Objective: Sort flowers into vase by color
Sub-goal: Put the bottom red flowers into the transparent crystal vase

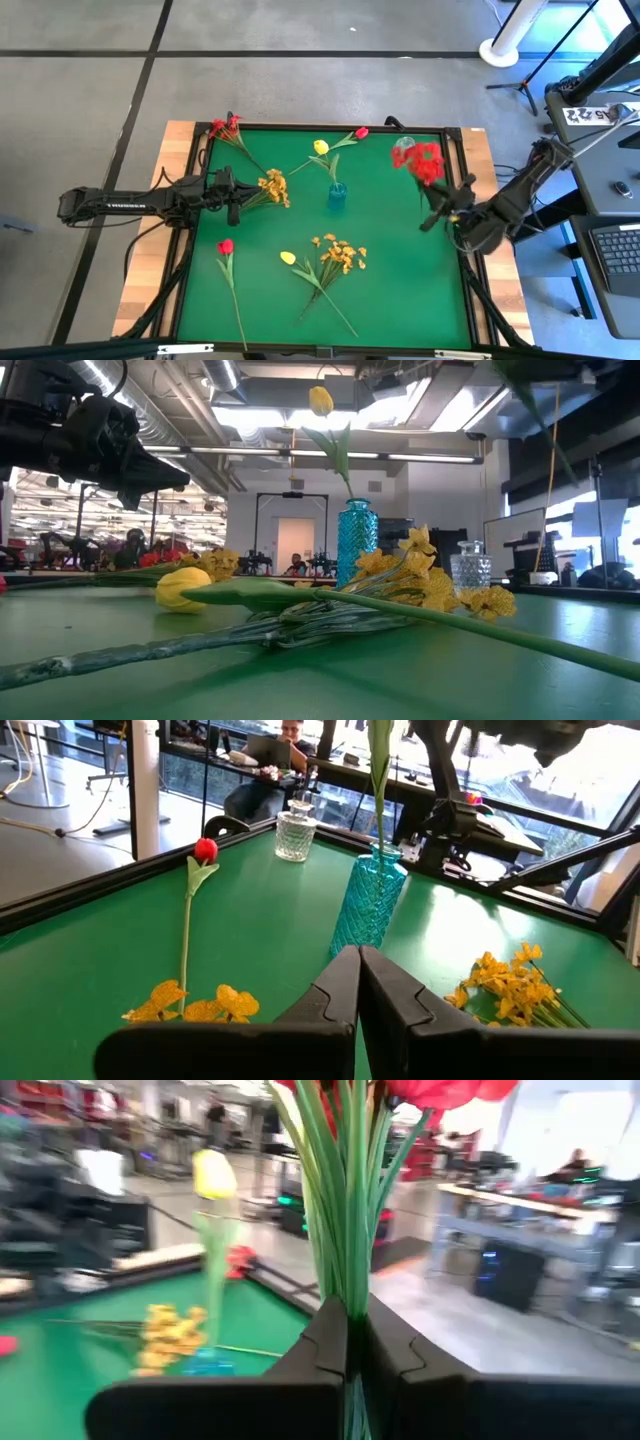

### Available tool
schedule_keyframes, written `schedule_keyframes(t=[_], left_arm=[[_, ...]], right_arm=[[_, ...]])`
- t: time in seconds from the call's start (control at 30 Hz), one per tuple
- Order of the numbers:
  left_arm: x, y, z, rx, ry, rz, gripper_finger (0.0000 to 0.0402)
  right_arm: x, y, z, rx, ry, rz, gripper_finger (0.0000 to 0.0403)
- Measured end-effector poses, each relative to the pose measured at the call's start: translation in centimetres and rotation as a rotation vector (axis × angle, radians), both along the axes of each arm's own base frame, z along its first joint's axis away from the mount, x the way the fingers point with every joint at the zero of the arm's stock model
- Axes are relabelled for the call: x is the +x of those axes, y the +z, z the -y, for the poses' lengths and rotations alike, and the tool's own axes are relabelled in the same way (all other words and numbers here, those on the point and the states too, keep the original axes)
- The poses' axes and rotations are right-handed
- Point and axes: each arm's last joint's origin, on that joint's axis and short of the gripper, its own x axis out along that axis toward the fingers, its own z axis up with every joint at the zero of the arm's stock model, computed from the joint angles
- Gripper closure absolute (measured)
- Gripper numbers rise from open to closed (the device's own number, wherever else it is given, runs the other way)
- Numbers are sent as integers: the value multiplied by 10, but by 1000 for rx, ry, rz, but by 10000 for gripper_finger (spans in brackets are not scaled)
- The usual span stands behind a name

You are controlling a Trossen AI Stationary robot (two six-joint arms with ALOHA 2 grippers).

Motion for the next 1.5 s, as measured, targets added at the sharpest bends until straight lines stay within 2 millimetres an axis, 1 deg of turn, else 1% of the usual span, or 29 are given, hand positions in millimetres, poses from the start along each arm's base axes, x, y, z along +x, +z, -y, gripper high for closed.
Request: schedule_keyframes(t=[0.07, 0.17, 0.27, 0.33, 0.43, 0.53, 0.6, 0.73, 0.83, 0.97, 1.07, 1.2, 1.33, 1.43, 1.5], left_arm=[[0, 0, 0, 0, -1, 0, 399], [0, 0, 0, 0, 0, 0, 399], [0, 0, 0, 0, 0, 0, 399], [0, 0, 0, 0, 0, 0, 399], [0, 0, 0, 0, 0, 0, 399], [0, 0, 0, 0, 0, 0, 399], [0, 0, 0, 0, -1, 0, 399], [0, 0, 0, 0, 0, 0, 399], [0, 0, 0, 0, 0, 0, 399], [0, 0, 0, 0, 0, 0, 399], [0, 0, 0, 0, 0, 0, 399], [0, 0, 0, 0, 0, 0, 399], [0, 0, 0, 0, 0, 0, 399], [0, 0, 0, 0, 0, 0, 399], [0, 0, 0, 0, 0, 0, 399]], right_arm=[[6, -1, 10, 19, -69, 10, 394], [26, -6, 20, 81, -70, -28, 397], [50, -9, 27, 129, 45, -95, 397], [69, -6, 31, 133, 151, -82, 395], [90, 0, 36, 84, 317, -45, 396], [101, 6, 45, 13, 376, 10, 397], [104, 10, 52, -29, 361, 33, 397], [105, 12, 68, -87, 306, 11, 394], [106, 13, 84, -113, 302, 5, 397], [104, 15, 115, -129, 319, 27, 397], [99, 13, 141, -130, 299, 12, 393], [86, 13, 175, -130, 211, 0, 398], [70, 14, 205, -108, 146, 25, 396], [58, 12, 219, -101, 116, 54, 392], [50, 4, 224, -109, 93, 81, 395]])
